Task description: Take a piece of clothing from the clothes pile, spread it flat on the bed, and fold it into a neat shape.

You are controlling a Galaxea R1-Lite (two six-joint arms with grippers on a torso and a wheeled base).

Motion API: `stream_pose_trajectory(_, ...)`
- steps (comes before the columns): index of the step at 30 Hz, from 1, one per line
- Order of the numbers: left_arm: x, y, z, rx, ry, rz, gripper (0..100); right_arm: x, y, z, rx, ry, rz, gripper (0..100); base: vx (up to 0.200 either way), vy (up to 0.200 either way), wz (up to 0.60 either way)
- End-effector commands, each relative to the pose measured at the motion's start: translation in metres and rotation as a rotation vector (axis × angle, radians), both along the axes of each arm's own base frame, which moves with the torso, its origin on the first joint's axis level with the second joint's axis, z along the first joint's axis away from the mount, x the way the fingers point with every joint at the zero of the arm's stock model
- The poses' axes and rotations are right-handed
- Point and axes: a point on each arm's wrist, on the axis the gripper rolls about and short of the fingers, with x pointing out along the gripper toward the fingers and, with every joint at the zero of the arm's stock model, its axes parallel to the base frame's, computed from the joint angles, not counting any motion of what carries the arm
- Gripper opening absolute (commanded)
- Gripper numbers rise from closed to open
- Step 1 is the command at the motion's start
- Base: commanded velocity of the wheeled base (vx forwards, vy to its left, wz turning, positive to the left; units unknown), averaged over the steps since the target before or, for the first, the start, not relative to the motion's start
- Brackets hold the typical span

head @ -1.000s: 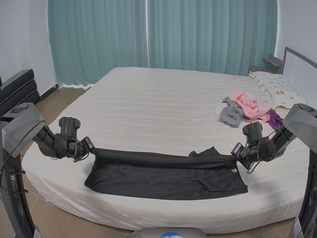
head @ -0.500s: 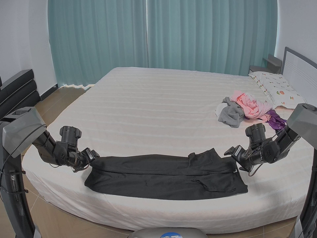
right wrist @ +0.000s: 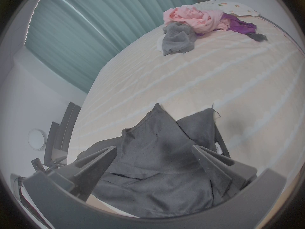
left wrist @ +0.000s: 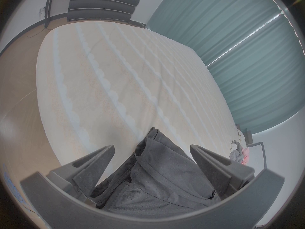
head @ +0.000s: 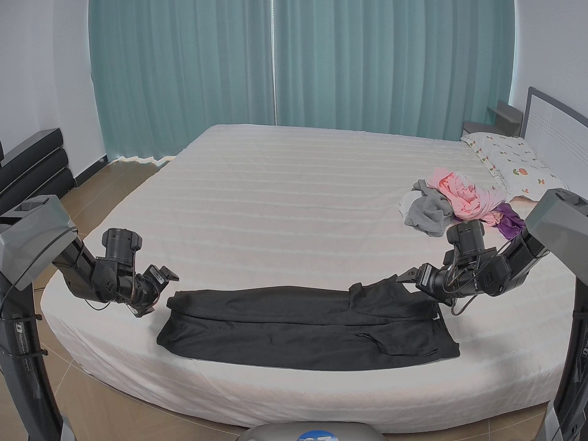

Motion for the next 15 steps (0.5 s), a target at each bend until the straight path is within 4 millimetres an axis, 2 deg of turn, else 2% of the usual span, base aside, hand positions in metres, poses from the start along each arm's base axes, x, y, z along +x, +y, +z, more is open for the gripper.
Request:
stream_pose_trajectory(1, -0.001, 0.003, -0.003, -0.008, 0.013, 0.01, 100, 0.015, 0.003, -0.023, -0.009, 0.022, 0.021, 100, 0.0, 0.0, 0.0)
stream_pose_trajectory(8, -0.006, 0.0, -0.006, -0.008, 0.027, 0.002, 100, 0.027, 0.004, -0.023, -0.015, -0.007, 0.02, 100, 0.0, 0.0, 0.0)
stream_pose_trajectory(15, -0.007, -0.001, -0.008, -0.006, 0.034, -0.001, 100, 0.03, -0.003, -0.039, -0.079, 0.004, 0.045, 100, 0.0, 0.0, 0.0)
